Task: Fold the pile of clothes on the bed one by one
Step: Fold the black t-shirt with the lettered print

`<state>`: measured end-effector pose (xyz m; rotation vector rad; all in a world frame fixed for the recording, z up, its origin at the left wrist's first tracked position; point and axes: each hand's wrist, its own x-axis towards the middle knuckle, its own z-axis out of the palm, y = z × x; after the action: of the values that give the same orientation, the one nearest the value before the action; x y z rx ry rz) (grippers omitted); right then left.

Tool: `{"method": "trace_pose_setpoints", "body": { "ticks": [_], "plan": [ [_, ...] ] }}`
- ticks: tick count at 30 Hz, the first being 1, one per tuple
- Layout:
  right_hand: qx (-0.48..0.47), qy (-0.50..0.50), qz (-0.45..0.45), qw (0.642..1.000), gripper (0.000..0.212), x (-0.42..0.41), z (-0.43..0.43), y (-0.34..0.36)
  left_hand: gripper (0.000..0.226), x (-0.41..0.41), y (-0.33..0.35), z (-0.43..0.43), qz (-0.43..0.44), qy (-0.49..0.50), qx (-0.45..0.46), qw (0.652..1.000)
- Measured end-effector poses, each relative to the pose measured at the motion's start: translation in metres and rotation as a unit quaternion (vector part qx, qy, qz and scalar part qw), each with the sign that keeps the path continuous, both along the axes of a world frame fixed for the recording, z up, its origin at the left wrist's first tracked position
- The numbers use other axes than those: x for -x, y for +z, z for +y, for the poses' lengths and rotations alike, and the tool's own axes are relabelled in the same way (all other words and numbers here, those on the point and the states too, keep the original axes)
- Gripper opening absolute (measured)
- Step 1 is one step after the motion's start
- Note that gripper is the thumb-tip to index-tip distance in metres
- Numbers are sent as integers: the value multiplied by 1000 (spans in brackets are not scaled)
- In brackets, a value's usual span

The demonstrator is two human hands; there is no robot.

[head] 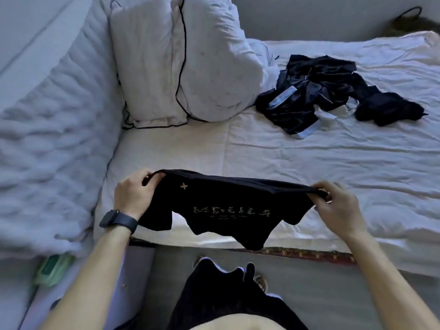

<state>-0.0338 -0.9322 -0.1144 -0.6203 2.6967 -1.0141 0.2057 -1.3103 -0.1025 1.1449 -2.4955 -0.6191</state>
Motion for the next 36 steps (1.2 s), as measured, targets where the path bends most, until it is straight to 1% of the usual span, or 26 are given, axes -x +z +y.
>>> {"method": "trace_pose_setpoints", "body": {
  "ticks": [2, 5, 6, 8, 10, 12, 15, 17, 19, 21, 22, 23, 24, 26, 28, 29, 30, 32, 33, 34, 36],
  "plan": [
    [19, -22, -12, 1000, 15, 4, -4, -6, 36, 1, -6, 2, -1, 12, -2, 1000],
    [38, -47, -78, 995, 6, 19, -18, -8, 43, 17, -17, -5, -10, 5, -12, 1000],
    [35, -52, -92, 994, 8, 27, -24, -9, 44, 25, -20, -12, -22, 3, -14, 1000],
    [12, -51, -102, 993, 21, 46, -38, -11, 48, 44, -27, -31, -68, 1, -22, 997],
    [-6, -61, -128, 990, 30, 72, -55, -15, 45, 72, -34, -55, -123, -14, -28, 992],
    [-32, -70, -161, 984, 35, 104, -75, -26, 43, 108, -44, -81, -171, -42, -38, 984],
    [-90, -59, -152, 982, 39, 160, -117, -58, 48, 176, -72, -124, -215, -64, -74, 972],
    [-122, -50, -134, 982, 41, 201, -151, -91, 45, 228, -104, -151, -211, -73, -97, 970],
    [-146, -47, -120, 981, 39, 242, -186, -130, 34, 280, -143, -174, -167, -62, -124, 976],
    [-150, -63, -117, 980, 36, 271, -214, -170, 25, 321, -186, -185, -113, -39, -160, 980],
    [-154, -79, -126, 977, 44, 277, -224, -191, 24, 335, -210, -187, -103, -34, -176, 978],
    [-165, -89, -137, 973, 53, 277, -230, -212, 27, 343, -232, -182, -112, -30, -189, 975],
    [-178, -93, -150, 968, 58, 272, -233, -232, 31, 346, -255, -175, -133, -32, -191, 972],
    [-202, -88, -189, 957, 62, 243, -226, -270, 36, 329, -294, -145, -196, -54, -154, 967],
    [-218, -97, -244, 940, 65, 195, -206, -298, 43, 287, -317, -103, -214, -46, -145, 965],
    [-224, -115, -273, 929, 67, 168, -194, -307, 47, 261, -326, -81, -211, -13, -164, 963],
    [-224, -137, -302, 917, 68, 141, -181, -316, 50, 234, -330, -60, -208, 40, -189, 959],
    [-213, -189, -363, 887, 68, 90, -157, -330, 57, 181, -340, -26, -218, 155, -260, 928],
    [-213, -208, -387, 873, 65, 68, -145, -335, 59, 157, -345, -12, -222, 191, -303, 907],
    [-213, -217, -397, 866, 60, 49, -135, -339, 60, 138, -349, -2, -223, 209, -343, 888],
    [-205, -224, -399, 865, 49, 21, -119, -344, 64, 100, -361, 11, -226, 195, -403, 865]
  ]
}}
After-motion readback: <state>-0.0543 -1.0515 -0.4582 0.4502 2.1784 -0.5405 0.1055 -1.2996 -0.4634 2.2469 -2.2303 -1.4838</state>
